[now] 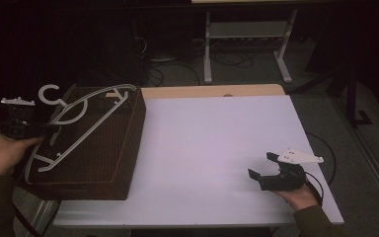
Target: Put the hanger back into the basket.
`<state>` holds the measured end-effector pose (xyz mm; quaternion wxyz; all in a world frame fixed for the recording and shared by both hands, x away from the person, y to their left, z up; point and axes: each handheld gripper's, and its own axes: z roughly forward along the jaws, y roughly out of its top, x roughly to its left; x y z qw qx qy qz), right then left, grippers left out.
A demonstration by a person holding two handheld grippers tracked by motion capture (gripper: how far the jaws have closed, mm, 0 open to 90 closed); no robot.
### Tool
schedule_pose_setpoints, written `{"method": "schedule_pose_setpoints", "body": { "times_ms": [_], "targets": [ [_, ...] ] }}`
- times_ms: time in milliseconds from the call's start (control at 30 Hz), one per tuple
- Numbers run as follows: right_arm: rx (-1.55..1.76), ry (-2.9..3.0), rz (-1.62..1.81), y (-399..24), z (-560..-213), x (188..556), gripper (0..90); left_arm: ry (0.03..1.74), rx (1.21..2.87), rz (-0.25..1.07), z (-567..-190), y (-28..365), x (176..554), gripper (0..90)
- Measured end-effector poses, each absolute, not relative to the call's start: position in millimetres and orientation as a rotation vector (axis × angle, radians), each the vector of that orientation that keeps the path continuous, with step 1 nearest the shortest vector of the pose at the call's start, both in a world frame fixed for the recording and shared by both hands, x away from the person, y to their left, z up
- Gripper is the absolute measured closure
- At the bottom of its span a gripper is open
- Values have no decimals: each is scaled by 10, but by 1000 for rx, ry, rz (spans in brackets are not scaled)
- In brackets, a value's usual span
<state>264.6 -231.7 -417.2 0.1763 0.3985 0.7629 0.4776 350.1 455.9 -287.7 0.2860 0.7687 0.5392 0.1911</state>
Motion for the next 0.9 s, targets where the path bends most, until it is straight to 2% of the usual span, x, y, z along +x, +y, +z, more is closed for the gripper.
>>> {"method": "schedule_pose_setpoints", "body": {
  "times_ms": [900],
  "targets": [
    [1131, 2151, 1350, -2348, -4172, 2647, 82, 1475, 2124, 460, -3160, 4525, 3748, 820]
  ]
}}
